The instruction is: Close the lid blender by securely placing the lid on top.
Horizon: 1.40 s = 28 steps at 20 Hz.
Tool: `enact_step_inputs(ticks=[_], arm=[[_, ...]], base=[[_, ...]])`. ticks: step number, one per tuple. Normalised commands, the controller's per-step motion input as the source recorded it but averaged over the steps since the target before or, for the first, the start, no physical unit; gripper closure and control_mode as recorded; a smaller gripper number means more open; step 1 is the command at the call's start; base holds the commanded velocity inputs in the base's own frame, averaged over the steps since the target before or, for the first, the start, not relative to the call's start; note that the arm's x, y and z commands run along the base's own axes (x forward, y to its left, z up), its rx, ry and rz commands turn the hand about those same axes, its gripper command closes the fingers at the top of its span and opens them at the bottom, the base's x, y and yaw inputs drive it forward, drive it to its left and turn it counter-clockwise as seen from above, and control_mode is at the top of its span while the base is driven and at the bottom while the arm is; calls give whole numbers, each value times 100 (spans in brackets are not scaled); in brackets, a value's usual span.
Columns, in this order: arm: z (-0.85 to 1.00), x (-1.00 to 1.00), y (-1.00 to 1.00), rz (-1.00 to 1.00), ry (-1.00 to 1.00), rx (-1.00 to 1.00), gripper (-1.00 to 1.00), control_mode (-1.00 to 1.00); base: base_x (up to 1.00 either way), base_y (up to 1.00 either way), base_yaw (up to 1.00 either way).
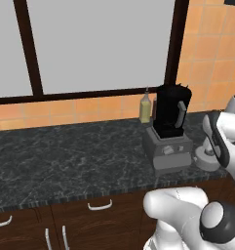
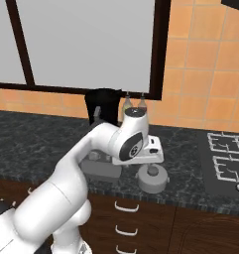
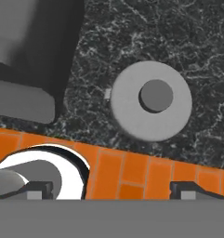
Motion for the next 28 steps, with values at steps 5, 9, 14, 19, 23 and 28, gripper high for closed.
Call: enact_step_inputs(ticks=[5, 9, 14, 19, 23, 28], arm=[[-32, 32, -19, 6, 3, 0, -100, -100], [-22, 42, -15, 0, 6, 0, -100, -100], [-25, 28, -14, 0, 10, 0, -100, -100], [-33, 15, -22, 0, 9, 1, -100, -100], [-19, 18, -20, 0, 2, 4, -100, -100], [-19, 10, -3, 0, 0, 5, -100, -100]], base=[[0, 0, 0], [0, 0, 0], [0, 0, 0], [0, 0, 0], [0, 0, 0], [0, 0, 0]])
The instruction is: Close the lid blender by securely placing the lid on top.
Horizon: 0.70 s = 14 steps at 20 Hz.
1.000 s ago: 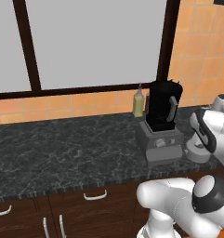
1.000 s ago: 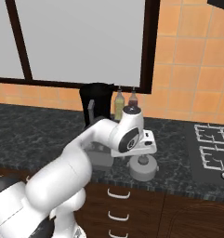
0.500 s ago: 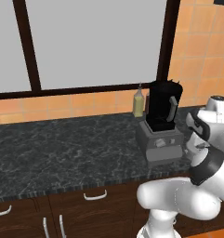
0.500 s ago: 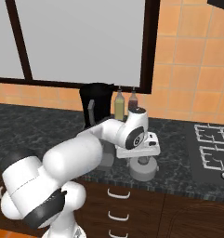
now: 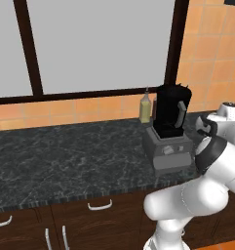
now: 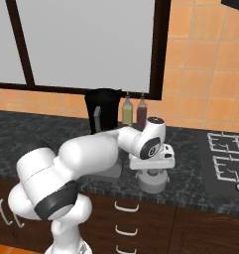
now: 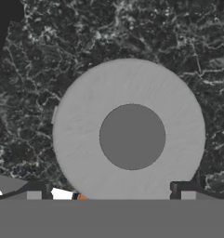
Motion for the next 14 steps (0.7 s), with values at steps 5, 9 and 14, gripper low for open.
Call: enact_step_inputs(ticks=[5, 9, 14], arm=[[-19, 13, 0, 0, 0, 3, -100, -100], [-24, 11, 0, 0, 0, 2, -100, -100], [-4, 15, 0, 0, 0, 0, -100, -100]], base=[[0, 0, 0], [0, 0, 0], [0, 0, 0]])
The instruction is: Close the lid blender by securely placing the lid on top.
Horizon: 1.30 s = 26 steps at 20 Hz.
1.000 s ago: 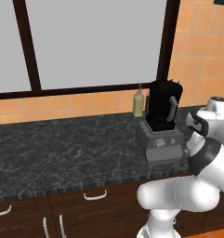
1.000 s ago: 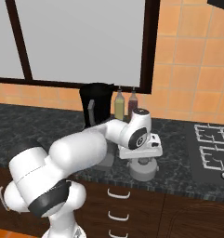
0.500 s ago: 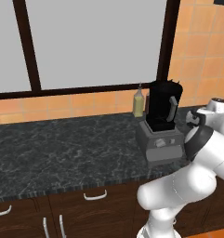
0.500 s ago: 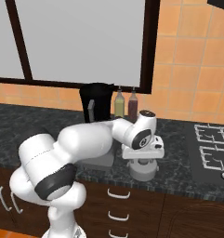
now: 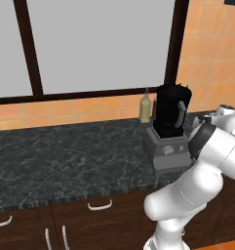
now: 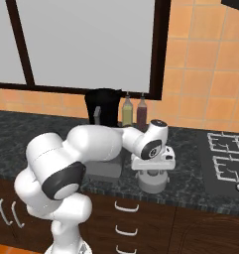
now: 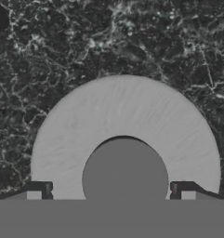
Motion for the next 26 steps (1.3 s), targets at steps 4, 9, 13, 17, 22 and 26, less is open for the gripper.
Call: enact_step_inputs(ticks=[4, 9, 13, 17, 22, 26], arm=[[-1, 9, -1, 0, 0, 0, -100, -100], [-16, 0, -3, 0, 0, 0, 100, -100], [0, 0, 0, 0, 0, 0, 100, -100], [0, 0, 0, 0, 0, 0, 100, -100], [18, -18, -2, 0, 0, 0, 100, -100], [81, -21, -6, 0, 0, 0, 100, -100]], base=[[0, 0, 0], [0, 0, 0], [0, 0, 0], [0, 0, 0], [0, 0, 0], [0, 0, 0]])
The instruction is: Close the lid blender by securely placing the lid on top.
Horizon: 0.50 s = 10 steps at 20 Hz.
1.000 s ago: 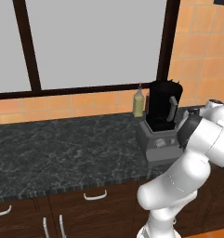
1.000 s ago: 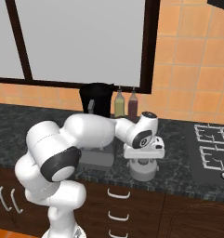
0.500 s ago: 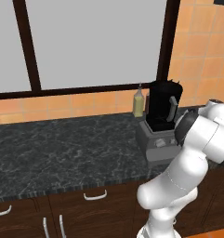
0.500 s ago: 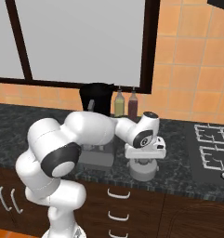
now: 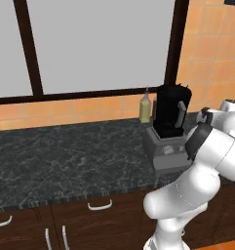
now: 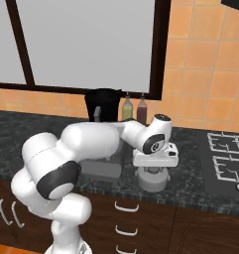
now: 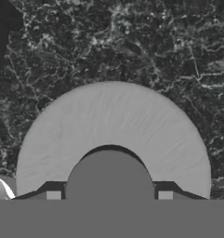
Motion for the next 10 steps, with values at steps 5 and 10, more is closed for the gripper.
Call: enact_step_inputs(ticks=[5, 10], arm=[[100, -16, -2, -9, 0, 0, 100, -100], [100, -3, 1, -11, 0, 0, 100, -100]], base=[[0, 0, 0], [0, 0, 0]])
